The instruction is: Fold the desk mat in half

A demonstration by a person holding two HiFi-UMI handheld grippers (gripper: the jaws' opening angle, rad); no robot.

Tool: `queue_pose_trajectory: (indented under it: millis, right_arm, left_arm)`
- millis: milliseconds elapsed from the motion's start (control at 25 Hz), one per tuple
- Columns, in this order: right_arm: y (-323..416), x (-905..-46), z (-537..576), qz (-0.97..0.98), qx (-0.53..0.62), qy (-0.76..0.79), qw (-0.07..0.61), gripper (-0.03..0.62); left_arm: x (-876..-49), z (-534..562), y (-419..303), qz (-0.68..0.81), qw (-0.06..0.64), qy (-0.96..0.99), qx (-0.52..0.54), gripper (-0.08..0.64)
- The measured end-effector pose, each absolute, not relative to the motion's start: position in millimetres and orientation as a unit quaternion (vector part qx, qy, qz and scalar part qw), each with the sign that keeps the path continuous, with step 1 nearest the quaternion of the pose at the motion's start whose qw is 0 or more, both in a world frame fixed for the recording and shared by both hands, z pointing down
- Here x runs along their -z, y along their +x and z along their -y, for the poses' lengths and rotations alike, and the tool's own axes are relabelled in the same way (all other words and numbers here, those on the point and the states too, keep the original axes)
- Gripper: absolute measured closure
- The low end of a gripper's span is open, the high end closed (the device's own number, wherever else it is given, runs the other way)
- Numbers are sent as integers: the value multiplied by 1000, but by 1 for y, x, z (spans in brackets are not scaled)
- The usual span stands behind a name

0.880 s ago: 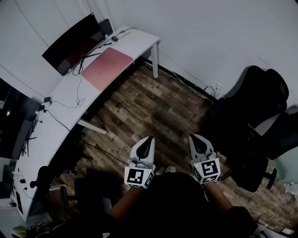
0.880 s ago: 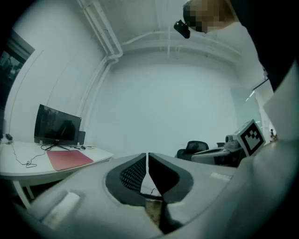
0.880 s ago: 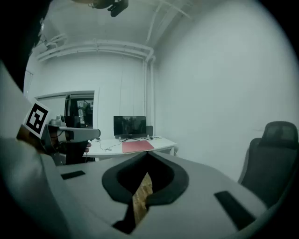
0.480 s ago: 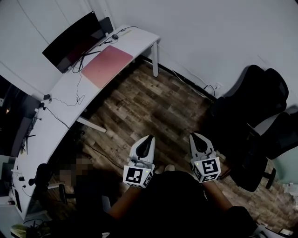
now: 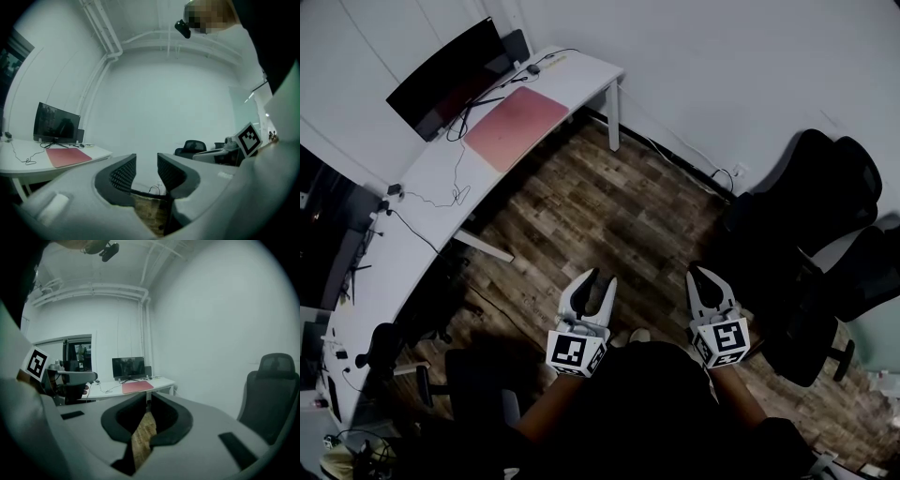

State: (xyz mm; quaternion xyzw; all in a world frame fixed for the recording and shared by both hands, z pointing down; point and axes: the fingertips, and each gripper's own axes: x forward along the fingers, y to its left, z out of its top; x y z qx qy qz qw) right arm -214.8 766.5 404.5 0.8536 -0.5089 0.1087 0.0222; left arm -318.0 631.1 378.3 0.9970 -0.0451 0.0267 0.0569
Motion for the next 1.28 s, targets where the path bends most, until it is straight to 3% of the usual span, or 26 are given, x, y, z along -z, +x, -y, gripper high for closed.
queue_pose_trajectory:
  millis: [200,360,920,1280]
  right_arm:
    - [-204,-413,-780,480,-122,868,13,318]
    - [-190,-419,-797,442,-123,888,13,178]
    - [-195,-449,-785,498,-171,849,25,169]
    - [-154,-457,-756,486,-175,856,29,170]
  left_arm:
    - [-384,-621,-320,76,63,995,-27,228]
    - [-391,-618,-320,93,63,993,-39,199]
    - [-414,-627,-305,80,73,992,-66,201]
    - [-423,-589,-259,69,80,993,-60,201]
